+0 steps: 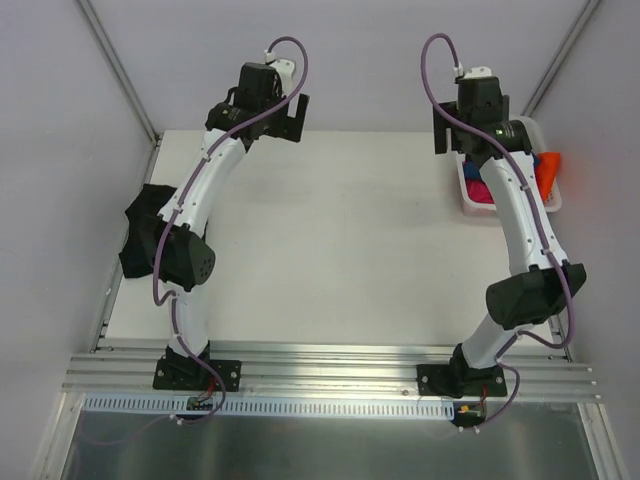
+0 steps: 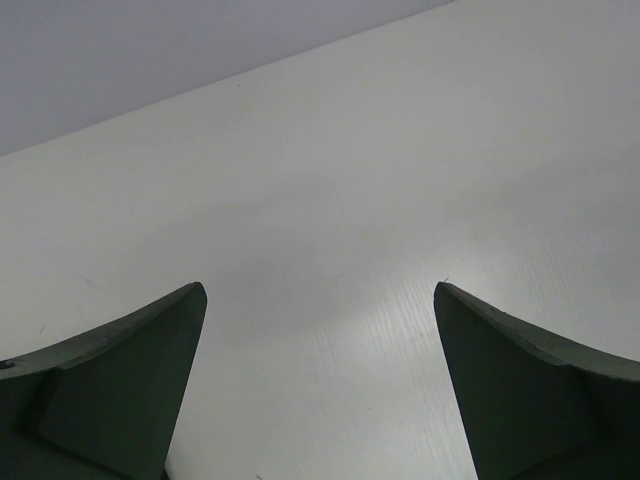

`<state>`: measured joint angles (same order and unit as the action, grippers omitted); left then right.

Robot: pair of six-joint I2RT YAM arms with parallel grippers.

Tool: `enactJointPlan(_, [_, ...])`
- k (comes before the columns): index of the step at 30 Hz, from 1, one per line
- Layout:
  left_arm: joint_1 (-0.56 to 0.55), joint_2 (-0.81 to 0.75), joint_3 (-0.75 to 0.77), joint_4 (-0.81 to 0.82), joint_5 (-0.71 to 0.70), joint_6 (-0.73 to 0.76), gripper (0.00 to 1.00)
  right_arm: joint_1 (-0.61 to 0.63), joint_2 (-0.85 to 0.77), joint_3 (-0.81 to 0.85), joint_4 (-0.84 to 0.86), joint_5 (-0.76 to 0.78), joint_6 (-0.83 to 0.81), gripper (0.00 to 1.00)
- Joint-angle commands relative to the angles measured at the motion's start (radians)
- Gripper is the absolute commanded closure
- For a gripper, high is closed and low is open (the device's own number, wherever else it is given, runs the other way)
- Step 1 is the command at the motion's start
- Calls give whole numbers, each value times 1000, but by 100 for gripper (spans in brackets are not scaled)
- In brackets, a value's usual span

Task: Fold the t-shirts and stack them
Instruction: Grab the tshirt from the pile

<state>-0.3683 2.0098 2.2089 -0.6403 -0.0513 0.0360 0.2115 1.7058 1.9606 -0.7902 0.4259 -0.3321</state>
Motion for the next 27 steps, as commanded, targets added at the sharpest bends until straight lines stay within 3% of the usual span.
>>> enactJointPlan(1, [-32,-60,11,7,-30,30,1,-23,-48,-31,49,114,-31,3])
enactJointPlan(4, [-40,-72,21,11,-18,-4,1,-43,-31,-14,40,145,-48,3])
enactJointPlan(8, [-50,-101,-95,10,19,-69,1,-72,69,78,-65,105,-25,3])
enactJointPlan(14, [-50,-102,-261,2,-39,-76,1,-83,187,184,-115,-240,39,3])
enactJointPlan(19, [-50,-80,-236,1,-50,-45,1,-176,337,343,-139,-483,110,2])
enactJointPlan(24, [-52,-54,-189,1,-62,21,1,-208,419,319,1,-442,54,3])
enactJointPlan(27, [-54,-57,-186,2,-77,53,1,-210,498,379,54,-234,-5,3])
